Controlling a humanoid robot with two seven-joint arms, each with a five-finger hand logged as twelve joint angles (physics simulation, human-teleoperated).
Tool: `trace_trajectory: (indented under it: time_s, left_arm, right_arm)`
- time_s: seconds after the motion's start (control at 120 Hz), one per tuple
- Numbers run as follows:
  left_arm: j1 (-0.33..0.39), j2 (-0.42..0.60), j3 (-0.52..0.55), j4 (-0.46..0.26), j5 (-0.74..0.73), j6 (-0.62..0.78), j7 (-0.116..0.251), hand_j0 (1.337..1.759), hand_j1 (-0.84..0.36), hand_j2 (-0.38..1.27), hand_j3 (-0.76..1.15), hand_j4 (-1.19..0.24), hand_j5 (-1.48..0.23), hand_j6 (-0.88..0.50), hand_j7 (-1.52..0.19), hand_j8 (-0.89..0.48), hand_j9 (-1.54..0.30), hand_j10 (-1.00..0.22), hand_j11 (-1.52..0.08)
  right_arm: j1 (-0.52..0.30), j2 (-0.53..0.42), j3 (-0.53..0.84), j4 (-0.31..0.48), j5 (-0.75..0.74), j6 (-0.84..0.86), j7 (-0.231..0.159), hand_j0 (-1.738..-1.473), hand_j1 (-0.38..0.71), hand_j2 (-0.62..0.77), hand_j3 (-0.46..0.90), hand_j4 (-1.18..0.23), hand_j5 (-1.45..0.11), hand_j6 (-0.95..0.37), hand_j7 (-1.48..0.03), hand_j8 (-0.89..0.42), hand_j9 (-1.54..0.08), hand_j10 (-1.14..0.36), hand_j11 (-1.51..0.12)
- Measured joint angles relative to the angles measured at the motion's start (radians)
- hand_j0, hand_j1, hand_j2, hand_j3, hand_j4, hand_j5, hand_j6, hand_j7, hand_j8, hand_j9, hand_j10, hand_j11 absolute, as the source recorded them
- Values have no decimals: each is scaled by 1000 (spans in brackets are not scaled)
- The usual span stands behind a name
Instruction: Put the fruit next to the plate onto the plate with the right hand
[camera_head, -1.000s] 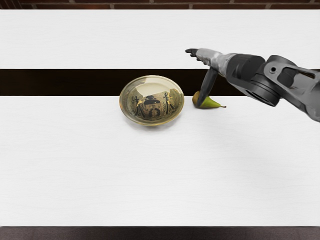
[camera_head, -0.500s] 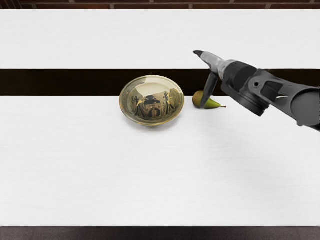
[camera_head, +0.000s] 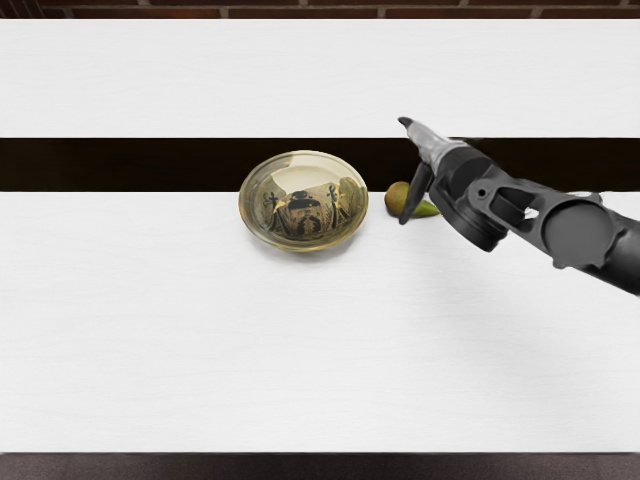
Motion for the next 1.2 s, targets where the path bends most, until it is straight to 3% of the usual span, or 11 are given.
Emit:
trace_trajectory:
  time_s: [0.9, 1.2]
  left_arm:
    - [0, 0, 0, 0, 0, 0, 0, 1658, 347, 0, 0, -2, -2, -2, -2, -2, -2, -2, -2]
    - [0, 0, 0, 0, 0, 0, 0, 1658, 347, 0, 0, -2, -2, -2, -2, -2, -2, -2, -2]
  right_arm:
    - [-8, 134, -86, -173, -13, -108, 0, -1658, -344, 0, 0, -6, -7, -7, -6, -7, -6, -6, -6]
    - [-9, 138, -87, -178, -10, -104, 0, -1658, -242, -17, 0, -91, -117, -92, -117, -92, -117, -91, -117]
